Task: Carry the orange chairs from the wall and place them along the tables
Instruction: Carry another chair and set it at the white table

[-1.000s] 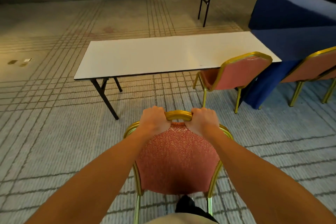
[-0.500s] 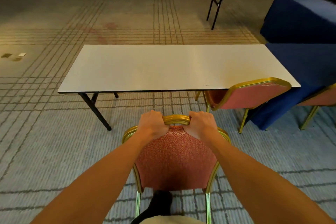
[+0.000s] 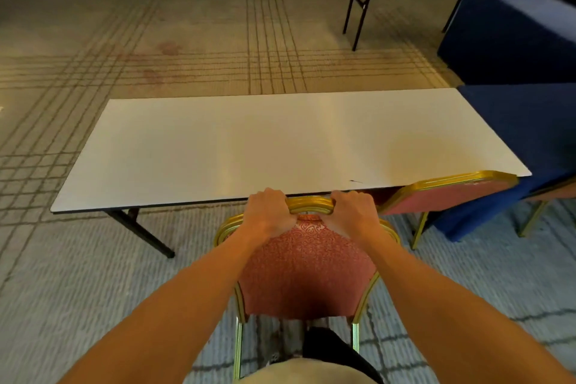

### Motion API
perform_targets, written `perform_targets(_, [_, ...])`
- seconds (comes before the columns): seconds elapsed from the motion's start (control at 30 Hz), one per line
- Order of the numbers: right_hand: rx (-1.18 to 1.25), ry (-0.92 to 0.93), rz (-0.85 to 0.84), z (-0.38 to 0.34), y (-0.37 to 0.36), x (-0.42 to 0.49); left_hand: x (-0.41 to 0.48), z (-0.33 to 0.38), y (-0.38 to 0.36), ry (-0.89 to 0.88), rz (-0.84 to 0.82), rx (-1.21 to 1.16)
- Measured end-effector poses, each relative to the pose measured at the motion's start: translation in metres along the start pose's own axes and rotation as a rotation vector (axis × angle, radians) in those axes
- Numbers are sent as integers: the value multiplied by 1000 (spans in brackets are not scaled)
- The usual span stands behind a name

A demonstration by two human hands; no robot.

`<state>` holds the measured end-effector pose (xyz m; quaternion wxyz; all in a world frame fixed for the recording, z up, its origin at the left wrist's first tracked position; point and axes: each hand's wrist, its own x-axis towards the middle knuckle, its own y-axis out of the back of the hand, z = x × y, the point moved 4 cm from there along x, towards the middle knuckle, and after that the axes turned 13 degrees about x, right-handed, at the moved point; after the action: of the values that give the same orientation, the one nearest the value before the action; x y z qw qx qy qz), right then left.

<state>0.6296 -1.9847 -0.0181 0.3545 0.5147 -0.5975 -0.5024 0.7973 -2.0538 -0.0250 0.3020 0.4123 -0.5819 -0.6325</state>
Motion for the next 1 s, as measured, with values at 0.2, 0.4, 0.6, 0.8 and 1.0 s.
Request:
perform_targets(0.2, [37, 8, -35, 22, 5, 76, 82, -1, 8, -7, 25, -1])
perform_targets(0.4, [38, 38, -15, 48, 21, 148, 152, 6, 25, 34, 38, -31])
perform_targets(0.6, [51, 32, -19, 74, 31, 193, 200, 20, 37, 49, 23, -23])
perform_targets(0.8, [34, 104, -30, 78, 38, 219, 219, 18, 42, 91, 0, -32])
perform_targets(1.0, [33, 142, -7, 81, 45, 240, 234, 17, 50, 99, -1, -11])
